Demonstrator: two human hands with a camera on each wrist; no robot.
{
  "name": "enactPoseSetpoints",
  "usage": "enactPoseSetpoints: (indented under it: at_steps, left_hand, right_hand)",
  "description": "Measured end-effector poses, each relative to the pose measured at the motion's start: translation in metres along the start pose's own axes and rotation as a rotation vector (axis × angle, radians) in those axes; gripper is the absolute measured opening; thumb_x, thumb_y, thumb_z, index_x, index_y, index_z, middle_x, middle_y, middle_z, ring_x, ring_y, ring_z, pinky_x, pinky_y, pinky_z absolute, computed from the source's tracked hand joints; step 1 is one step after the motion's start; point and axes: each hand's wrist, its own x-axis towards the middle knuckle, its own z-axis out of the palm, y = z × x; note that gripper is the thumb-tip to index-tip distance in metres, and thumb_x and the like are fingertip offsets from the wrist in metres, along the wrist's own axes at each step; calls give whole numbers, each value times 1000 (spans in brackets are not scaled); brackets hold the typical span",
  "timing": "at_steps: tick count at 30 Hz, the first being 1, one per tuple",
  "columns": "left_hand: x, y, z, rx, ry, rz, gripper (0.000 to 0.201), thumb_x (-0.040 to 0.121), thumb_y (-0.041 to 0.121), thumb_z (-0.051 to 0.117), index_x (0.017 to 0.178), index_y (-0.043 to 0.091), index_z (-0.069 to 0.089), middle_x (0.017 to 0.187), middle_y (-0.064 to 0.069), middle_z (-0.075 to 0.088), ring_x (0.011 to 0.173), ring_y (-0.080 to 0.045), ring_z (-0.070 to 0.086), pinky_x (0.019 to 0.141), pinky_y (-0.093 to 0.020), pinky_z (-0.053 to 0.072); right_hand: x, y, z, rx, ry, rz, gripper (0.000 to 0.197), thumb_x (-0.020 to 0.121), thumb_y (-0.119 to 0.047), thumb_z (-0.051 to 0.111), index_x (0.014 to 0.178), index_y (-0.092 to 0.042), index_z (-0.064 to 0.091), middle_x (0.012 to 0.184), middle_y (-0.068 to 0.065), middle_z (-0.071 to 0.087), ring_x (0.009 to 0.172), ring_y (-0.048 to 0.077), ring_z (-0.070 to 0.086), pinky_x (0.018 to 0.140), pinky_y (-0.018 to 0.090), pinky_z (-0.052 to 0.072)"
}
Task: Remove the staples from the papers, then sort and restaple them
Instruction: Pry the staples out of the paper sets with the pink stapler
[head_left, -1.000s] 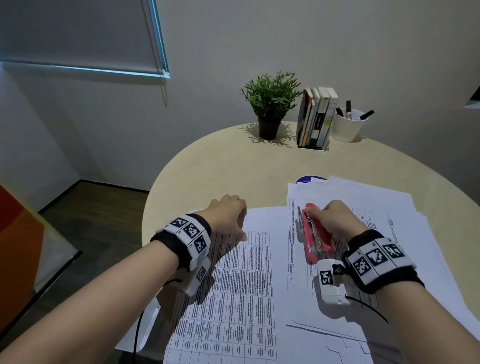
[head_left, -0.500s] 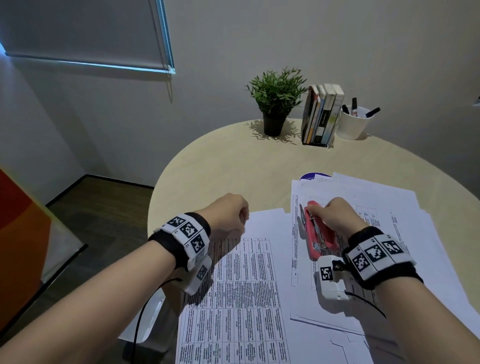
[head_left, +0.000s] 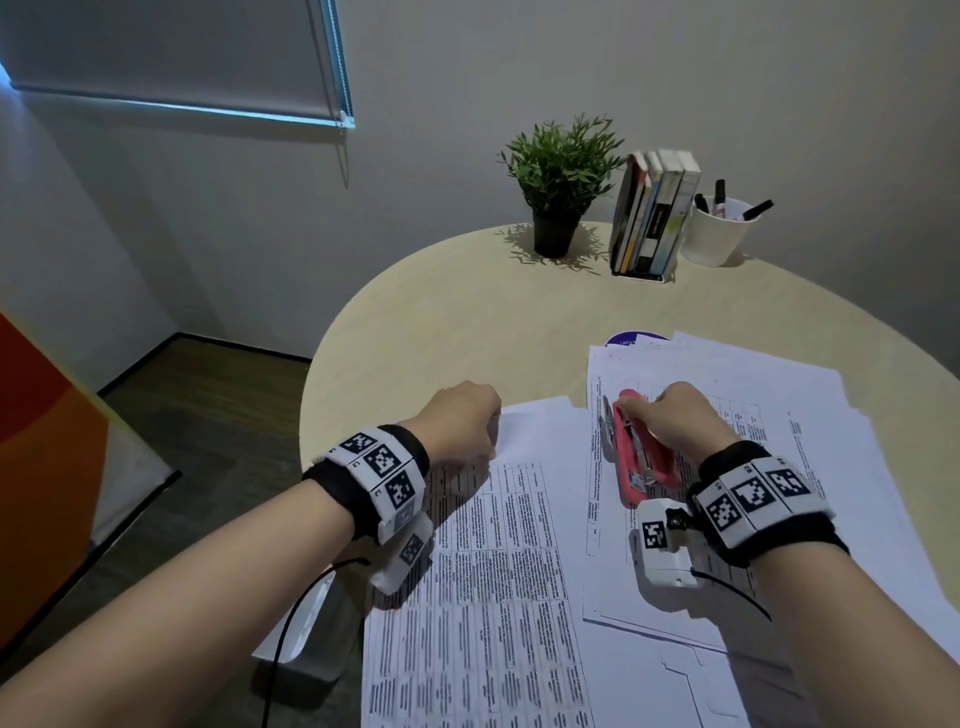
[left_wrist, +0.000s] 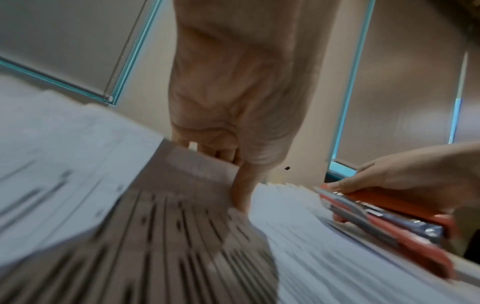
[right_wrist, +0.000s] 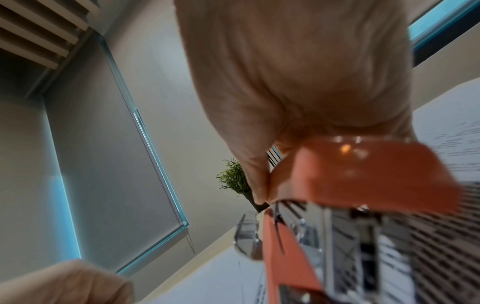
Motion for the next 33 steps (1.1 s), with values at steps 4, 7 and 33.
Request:
enactPoseSetpoints:
  at_steps: [4, 7, 33]
  left_hand:
    - [9, -7, -12, 11, 188, -12, 29, 80, -5, 53, 105, 9, 54, 90, -8, 61, 89, -33, 59, 66, -33, 37]
    - [15, -13, -11, 10, 211, 37, 33, 92, 8, 47, 123, 19, 46, 98, -4, 58, 91, -29, 56, 78, -36, 37]
    - [28, -29, -10, 62, 134, -57, 39, 71, 43, 78, 93, 14, 66, 106, -4, 53, 107, -24, 42, 93, -38, 33]
  right_hand:
    - [-1, 1, 0, 34, -1, -1, 40, 88, -25, 65, 58, -7, 47, 51, 6, 46, 45, 20, 44, 45, 26, 31]
    - [-1, 1, -1, 32, -4, -1, 41, 89, -25, 65, 57, -8, 45, 51, 4, 44, 45, 19, 41, 45, 26, 29]
    - [-4, -3, 3, -39, 1, 6, 41, 90, -28, 63, 60, -6, 46, 56, 8, 46, 49, 21, 42, 46, 28, 31]
